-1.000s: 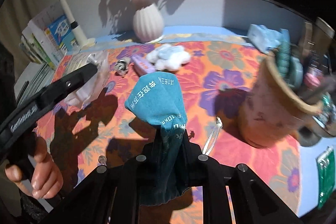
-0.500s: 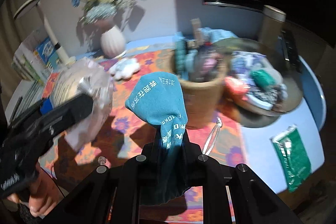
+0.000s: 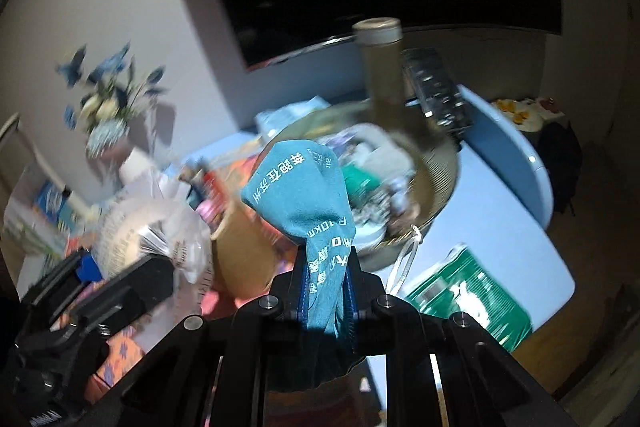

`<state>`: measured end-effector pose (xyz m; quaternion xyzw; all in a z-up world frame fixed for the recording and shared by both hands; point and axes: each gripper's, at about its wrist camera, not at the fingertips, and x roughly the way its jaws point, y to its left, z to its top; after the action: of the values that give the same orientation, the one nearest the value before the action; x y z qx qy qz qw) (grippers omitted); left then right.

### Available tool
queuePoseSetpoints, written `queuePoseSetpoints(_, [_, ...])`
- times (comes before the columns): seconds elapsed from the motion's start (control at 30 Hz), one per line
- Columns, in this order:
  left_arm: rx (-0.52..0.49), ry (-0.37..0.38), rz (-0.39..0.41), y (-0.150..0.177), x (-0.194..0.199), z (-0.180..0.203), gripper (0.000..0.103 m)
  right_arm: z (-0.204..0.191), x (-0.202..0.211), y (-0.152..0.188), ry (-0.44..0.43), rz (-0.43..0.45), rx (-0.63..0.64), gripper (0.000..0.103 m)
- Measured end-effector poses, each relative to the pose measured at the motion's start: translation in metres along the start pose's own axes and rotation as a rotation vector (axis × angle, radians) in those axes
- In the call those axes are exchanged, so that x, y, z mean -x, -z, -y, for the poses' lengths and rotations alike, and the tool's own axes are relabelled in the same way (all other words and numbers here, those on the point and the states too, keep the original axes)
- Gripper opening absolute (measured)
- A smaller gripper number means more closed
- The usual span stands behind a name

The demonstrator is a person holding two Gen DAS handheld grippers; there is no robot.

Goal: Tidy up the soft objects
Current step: 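Carry the sponge packet and teal pouch to the glass plate and release both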

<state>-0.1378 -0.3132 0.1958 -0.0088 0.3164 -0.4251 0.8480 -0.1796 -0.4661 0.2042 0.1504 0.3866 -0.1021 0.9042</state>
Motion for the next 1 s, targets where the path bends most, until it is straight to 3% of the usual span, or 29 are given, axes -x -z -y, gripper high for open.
queuePoseSetpoints(0.23, [0.081, -0.100, -0.059, -0.043, -0.057, 0.001, 0.051, 0.046, -0.022, -0.047, -0.023, 0.045, -0.150, 0.015])
queuePoseSetpoints(0.43, [0.076, -0.171, -0.085, -0.064, -0.094, -0.013, 0.051, 0.072, -0.072, -0.076, -0.013, 0.004, -0.247, 0.015])
queuePoseSetpoints(0.57, [0.084, -0.191, -0.087, -0.072, -0.111, -0.021, 0.053, 0.074, -0.099, -0.090, 0.019, -0.016, -0.240, 0.015])
queuePoseSetpoints(0.67, [0.081, -0.206, -0.057, -0.077, -0.118, -0.025, 0.088, 0.077, -0.118, -0.096, 0.002, -0.060, -0.235, 0.028])
queuePoseSetpoints(0.7, [0.081, -0.197, -0.046, -0.077, -0.119, -0.027, 0.096, 0.079, -0.122, -0.095, -0.005, -0.075, -0.237, 0.041])
queuePoseSetpoints(0.73, [0.080, -0.192, -0.038, -0.079, -0.119, -0.028, 0.097, 0.081, -0.121, -0.093, -0.003, -0.068, -0.240, 0.046])
queuePoseSetpoints(0.83, [0.085, -0.188, -0.024, -0.080, -0.116, -0.032, 0.097, 0.089, -0.112, -0.089, 0.013, -0.040, -0.254, 0.050])
queuePoseSetpoints(1.0, [0.111, -0.148, -0.001, -0.079, -0.101, -0.036, 0.097, 0.094, -0.092, -0.081, 0.022, -0.009, -0.259, 0.052])
